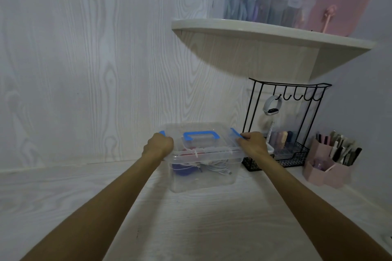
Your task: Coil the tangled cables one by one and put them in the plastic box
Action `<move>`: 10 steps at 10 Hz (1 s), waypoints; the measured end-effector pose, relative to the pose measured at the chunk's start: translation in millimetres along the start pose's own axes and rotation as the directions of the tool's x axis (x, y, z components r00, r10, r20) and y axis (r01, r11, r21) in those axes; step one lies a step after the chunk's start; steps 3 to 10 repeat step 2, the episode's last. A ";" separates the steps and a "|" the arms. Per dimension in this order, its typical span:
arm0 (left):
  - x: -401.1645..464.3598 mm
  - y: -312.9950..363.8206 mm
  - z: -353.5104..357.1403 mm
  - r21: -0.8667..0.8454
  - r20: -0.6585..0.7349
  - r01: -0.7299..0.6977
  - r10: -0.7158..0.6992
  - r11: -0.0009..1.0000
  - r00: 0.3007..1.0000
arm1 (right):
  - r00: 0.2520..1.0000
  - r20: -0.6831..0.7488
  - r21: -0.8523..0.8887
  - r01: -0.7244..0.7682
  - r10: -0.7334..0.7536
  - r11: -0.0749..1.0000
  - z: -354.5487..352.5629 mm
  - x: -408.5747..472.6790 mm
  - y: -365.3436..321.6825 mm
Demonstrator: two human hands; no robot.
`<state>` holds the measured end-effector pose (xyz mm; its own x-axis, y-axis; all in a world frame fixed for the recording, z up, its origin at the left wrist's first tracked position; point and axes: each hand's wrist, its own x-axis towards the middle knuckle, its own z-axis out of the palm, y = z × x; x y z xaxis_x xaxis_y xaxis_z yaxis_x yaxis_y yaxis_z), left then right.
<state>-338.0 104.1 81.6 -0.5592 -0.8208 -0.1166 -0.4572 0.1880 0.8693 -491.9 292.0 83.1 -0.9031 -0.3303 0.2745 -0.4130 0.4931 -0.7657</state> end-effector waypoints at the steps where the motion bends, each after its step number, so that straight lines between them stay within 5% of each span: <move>1: -6.4 3.8 0.2 0.024 0.023 0.014 -0.015 1.000 1.000 | 0.993 0.114 -0.174 0.009 0.012 0.985 -1.7 0.7 -5.0; 10: -26.2 7.1 -8.7 0.019 -0.012 -0.026 0.026 0.999 1.000 | 0.988 0.154 -0.181 0.057 -0.029 0.982 -17.0 -4.5 -18.8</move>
